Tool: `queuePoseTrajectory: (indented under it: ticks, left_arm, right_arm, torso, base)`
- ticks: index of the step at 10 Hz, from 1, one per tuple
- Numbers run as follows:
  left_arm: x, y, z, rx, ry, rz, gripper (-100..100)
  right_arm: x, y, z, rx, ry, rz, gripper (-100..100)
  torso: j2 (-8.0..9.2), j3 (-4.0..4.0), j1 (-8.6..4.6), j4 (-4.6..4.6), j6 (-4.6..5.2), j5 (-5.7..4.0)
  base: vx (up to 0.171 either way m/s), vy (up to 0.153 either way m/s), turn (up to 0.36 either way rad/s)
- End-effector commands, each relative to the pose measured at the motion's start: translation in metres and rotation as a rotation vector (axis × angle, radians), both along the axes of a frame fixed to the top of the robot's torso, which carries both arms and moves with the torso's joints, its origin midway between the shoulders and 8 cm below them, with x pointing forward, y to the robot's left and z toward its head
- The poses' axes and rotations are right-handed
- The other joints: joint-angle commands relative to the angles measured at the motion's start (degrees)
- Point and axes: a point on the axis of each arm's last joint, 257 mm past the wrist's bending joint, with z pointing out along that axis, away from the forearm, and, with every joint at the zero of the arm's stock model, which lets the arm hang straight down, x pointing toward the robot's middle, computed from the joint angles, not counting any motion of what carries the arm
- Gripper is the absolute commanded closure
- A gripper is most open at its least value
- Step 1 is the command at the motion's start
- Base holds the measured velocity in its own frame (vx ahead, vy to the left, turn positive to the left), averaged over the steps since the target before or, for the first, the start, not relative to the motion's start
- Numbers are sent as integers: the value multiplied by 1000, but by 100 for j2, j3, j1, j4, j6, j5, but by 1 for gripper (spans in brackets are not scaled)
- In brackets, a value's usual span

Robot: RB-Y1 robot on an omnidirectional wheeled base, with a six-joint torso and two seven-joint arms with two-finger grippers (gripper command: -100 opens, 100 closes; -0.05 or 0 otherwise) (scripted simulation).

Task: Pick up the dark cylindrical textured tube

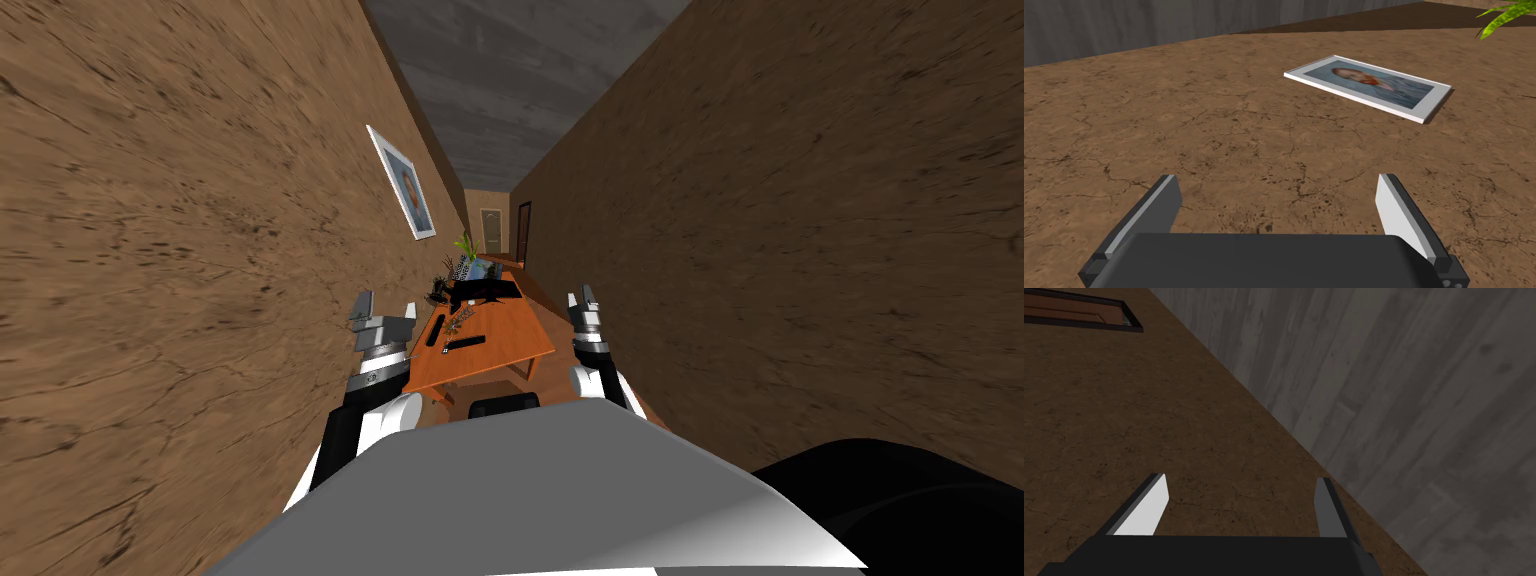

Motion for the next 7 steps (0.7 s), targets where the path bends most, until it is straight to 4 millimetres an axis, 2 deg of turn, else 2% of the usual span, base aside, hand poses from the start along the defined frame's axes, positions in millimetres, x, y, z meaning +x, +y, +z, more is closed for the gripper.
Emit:
queuePoseTrajectory:
  ticks: [1,4,7]
  left_arm:
    - [4,-2,-4,28,19,-14,-100]
    - [19,1,-20,82,85,-32,-100]
    - [40,13,-47,109,175,-26,-100]
  right_arm:
    - [0,0,0,0,0,0,0]
    - [0,0,0,0,0,0,0]
    - [0,0,0,0,0,0,0]
  torso:
    - [0,0,0,0,0,0]
    - [16,9,-12,3,1,-3]
    - [25,14,-23,5,1,-5]
  base:
    - [-18,-16,-25]
    - [-44,-41,-52]
    - [-72,-71,-76]
